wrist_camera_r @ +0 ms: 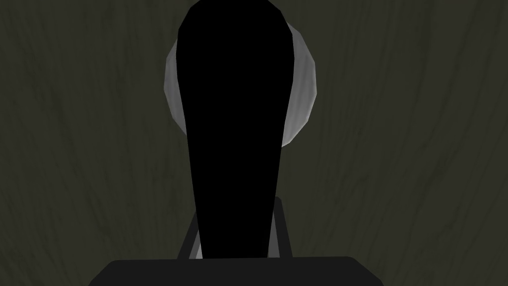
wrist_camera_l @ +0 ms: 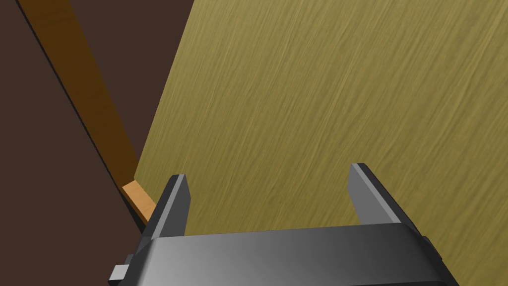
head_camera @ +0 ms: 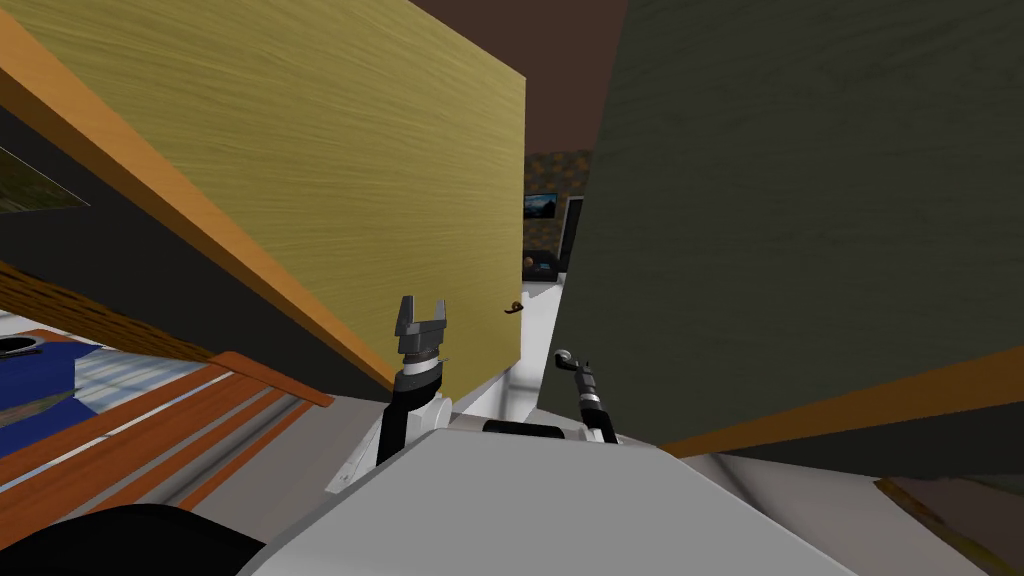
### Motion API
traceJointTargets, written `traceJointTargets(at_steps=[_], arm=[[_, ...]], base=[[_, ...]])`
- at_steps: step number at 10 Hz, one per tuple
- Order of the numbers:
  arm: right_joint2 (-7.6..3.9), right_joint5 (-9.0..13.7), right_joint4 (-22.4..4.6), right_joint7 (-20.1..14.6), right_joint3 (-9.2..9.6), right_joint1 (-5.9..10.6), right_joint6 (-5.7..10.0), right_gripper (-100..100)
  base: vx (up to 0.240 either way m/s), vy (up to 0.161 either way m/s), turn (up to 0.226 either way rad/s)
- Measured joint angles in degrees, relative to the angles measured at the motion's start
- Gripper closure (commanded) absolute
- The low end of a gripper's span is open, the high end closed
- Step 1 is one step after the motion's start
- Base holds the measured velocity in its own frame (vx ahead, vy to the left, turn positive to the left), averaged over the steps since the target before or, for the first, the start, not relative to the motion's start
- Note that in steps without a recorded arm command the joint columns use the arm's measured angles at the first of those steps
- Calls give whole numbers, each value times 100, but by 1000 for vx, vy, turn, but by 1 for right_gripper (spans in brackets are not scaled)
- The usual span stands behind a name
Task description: Push the door open
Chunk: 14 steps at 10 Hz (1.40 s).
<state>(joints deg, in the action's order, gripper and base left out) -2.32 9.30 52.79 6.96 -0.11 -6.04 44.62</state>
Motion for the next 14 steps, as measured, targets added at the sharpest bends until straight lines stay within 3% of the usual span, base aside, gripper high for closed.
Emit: traceJointTargets(at_steps=[1,2,4,5,8,9,11,13,14], arm=[[-33,58,-184,13,-65,148,50,100],[5,141,-298,89,-168,233,112,100],[-23,272,-258,173,-303,271,53,100],[-12,312,-132,224,-350,203,16,100],[16,447,-364,344,-513,352,125,100],[18,525,-508,392,-594,408,233,100],[71,655,-474,527,-746,426,214,100],[19,800,-772,588,-907,639,318,100],[24,848,-596,637,-962,570,233,100]], base=[[40,-26,125],[35,-20,86],[40,-10,101],[25,-10,-11],[35,-7,111],[37,-13,66],[35,-18,102],[53,-10,100],[55,-18,104]])
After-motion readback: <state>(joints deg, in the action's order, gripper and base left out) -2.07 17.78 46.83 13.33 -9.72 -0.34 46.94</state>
